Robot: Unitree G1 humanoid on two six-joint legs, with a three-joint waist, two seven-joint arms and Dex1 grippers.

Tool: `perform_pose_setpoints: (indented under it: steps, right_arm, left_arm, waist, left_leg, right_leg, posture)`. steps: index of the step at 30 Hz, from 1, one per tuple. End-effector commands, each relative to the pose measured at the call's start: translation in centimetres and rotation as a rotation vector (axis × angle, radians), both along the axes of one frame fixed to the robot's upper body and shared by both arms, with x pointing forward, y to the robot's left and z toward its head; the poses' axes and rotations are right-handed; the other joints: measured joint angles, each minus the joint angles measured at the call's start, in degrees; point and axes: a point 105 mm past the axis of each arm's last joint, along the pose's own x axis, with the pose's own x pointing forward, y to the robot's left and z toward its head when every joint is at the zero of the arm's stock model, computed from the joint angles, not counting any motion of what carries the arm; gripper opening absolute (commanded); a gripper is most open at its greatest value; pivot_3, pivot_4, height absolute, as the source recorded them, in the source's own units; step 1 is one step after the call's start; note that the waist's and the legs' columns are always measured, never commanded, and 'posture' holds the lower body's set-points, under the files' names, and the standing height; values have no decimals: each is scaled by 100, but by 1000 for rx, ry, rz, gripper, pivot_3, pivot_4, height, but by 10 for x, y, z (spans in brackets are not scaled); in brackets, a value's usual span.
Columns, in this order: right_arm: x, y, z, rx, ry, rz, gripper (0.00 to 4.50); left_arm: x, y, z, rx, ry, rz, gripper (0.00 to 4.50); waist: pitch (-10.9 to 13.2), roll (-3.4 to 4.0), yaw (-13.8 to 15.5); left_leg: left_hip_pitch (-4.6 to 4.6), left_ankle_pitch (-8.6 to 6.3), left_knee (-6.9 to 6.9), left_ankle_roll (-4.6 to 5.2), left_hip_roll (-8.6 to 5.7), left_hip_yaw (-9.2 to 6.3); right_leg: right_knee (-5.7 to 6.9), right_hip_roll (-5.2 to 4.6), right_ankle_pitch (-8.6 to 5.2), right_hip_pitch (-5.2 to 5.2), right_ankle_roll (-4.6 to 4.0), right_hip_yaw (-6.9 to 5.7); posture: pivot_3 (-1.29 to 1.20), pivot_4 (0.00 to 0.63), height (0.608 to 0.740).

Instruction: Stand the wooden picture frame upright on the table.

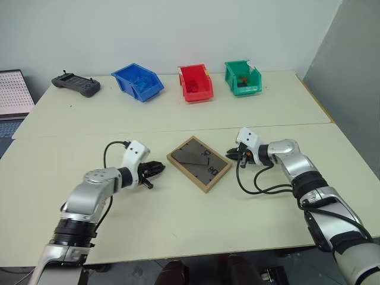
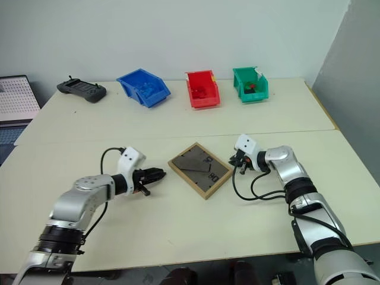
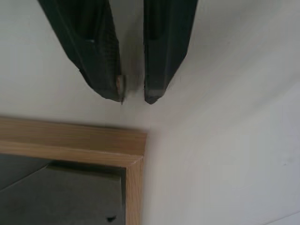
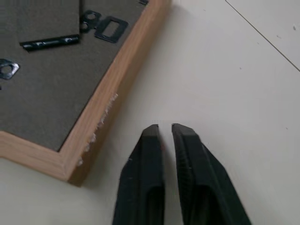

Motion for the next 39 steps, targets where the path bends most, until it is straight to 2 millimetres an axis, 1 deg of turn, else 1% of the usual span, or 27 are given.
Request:
perform_pose_setpoints:
  steps: [1, 5, 8, 11, 14, 15, 16, 18, 20, 21, 22, 23, 24, 25, 29, 30, 32, 35, 38, 39]
  right_arm:
    - [-17, 16, 8, 33, 4, 102, 0]
    - [-40, 26, 7, 36, 36, 170, 0]
    - [-51, 25, 3, 11, 51, 194, 0]
    - [-42, 14, 1, -27, 16, 127, 0]
    - [-31, 9, 7, -10, -21, 56, 0]
    - [-28, 9, 10, 2, -27, 42, 0]
    - [-27, 11, 11, 11, -31, 35, 0]
    - [-24, 14, 11, 22, -37, 24, 0]
    - [-24, 17, 8, 27, -35, 22, 0]
    - [-24, 19, 7, 32, -31, 23, 0]
    - [-25, 21, 6, 36, -29, 25, 0]
    - [-25, 23, 5, 40, -29, 26, 0]
    - [-25, 24, 5, 43, -30, 27, 0]
    - [-26, 26, 5, 48, -28, 30, 0]
    - [-28, 32, 3, 57, -21, 39, 0]
    - [-30, 35, 3, 59, -16, 45, 0]
    - [-33, 38, 1, 61, -11, 55, 0]
    - [-38, 47, -2, 69, -1, 73, 0]
    - [-45, 58, -2, 95, 10, 96, 0]
    - [-48, 63, -1, 103, 13, 105, 0]
  left_arm:
    - [8, -11, 4, 3, -40, -23, 15]
    - [12, -14, 6, -7, -47, -27, 15]
    - [11, -14, 9, -4, -47, -38, 15]
    - [4, 0, 7, 72, -44, -51, 15]
    - [-7, 22, 7, 106, -20, -49, 15]
    - [-13, 29, 9, 68, 22, -45, 15]
    - [-20, 33, 13, 0, 70, -44, 15]
    - [-33, 32, 23, -177, 179, -48, 318]
    - [-46, 24, 39, -425, 328, -61, 613]
    - [-54, 21, 42, -532, 422, -63, 896]
    - [-62, 17, 45, -611, 501, -74, 1036]
    - [-68, 14, 45, -667, 565, -73, 1313]
    - [-72, 12, 44, -700, 614, -65, 1579]
    - [-74, 10, 41, -740, 652, -58, 1697]
    - [-78, 1, 23, -807, 729, -19, 2494]
    - [-80, -2, 18, -806, 749, -17, 2622]
    - [-85, -7, 10, -806, 784, -19, 3045]
    - [-93, -16, -6, -785, 846, -15, 3808]
    - [-97, -21, -23, -786, 894, 16, 4430]
    - [-98, -23, -28, -784, 904, 21, 4474]
  waist:
    - [-3, 0, 9]
    - [-3, 1, 0]
    - [-3, 1, -2]
    - [-3, 0, -5]
    - [-4, 0, -21]
    - [-4, 1, -32]
    - [-4, 1, -47]
    - [-4, 2, -73]
    - [-4, 1, -75]
    - [-4, 1, -73]
    - [-4, 1, -59]
    - [-4, 1, -52]
    - [-4, 1, -43]
    - [-4, 0, -40]
    - [-6, -2, -47]
    - [-6, -2, -54]
    - [-7, -1, -72]
    - [-10, 3, -100]
    - [-18, 11, -101]
    - [-30, 19, -99]
  left_leg:
    - [0, 0, 1, 0, -1, 0]
    - [-2, 0, 4, 0, -1, -2]
    - [-2, 0, 4, 0, -1, -4]
    - [-1, 0, 4, 0, -1, -4]
    - [0, 0, 2, 0, -1, -4]
    - [0, 0, 2, 0, 1, -5]
    - [3, 0, 1, 0, 1, -4]
    - [2, 0, -1, 0, 4, -6]
    - [0, -1, -1, 1, 3, -10]
    - [-4, -1, 2, 1, 3, -14]
    - [-6, -3, 4, 5, 2, -15]
    - [-6, -6, 4, 8, -1, -15]
    - [-6, -6, 7, 9, -1, -17]
    - [-6, -6, 9, 9, -3, -18]
    - [-3, -4, 11, 5, -2, -20]
    - [-1, -4, 10, 4, -1, -19]
    - [2, -4, 9, 3, -1, -18]
    - [3, -5, 6, 1, 0, -18]
    - [5, -6, 6, 0, 0, -18]
    - [6, -6, 6, -1, -1, -16]
  right_leg:
    - [0, -1, 0, 1, 0, 0]
    - [2, -1, 1, 1, 1, -1]
    - [6, -1, 1, -1, 1, -2]
    - [5, 0, 1, -1, 1, -1]
    - [5, 0, 0, -2, 1, 1]
    - [4, 2, 0, -3, 1, 2]
    - [4, 3, 0, -3, 1, 5]
    - [5, 7, 0, -6, 0, 6]
    - [4, 8, -1, -6, 0, 3]
    - [4, 8, -1, -5, 0, -2]
    - [3, 7, 0, -4, 0, -2]
    - [3, 3, 0, -1, 1, -8]
    - [3, 3, 0, 1, 1, -10]
    - [3, 2, 0, 2, 1, -11]
    - [5, 2, 0, 2, 1, -11]
    - [5, 2, 0, 2, 1, -9]
    - [6, 2, 0, 2, 1, -6]
    - [5, 4, 0, 0, 1, -2]
    - [5, 4, 0, 0, 0, -2]
    - [3, 4, 0, 2, 0, 0]
  posture:
    - [0, 150, 740]
    - [0, 150, 740]
    - [0, 150, 740]
    - [0, 150, 740]
    - [0, 150, 740]
    - [0, 150, 740]
    - [0, 150, 740]
    - [0, 150, 740]
    - [0, 150, 740]
    - [0, 150, 740]
    - [0, 150, 740]
    - [0, 150, 740]
    - [0, 150, 740]
    - [0, 150, 740]
    - [0, 150, 740]
    - [0, 150, 740]
    - [0, 150, 740]
    - [0, 150, 740]
    - [0, 150, 740]
    - [0, 150, 740]
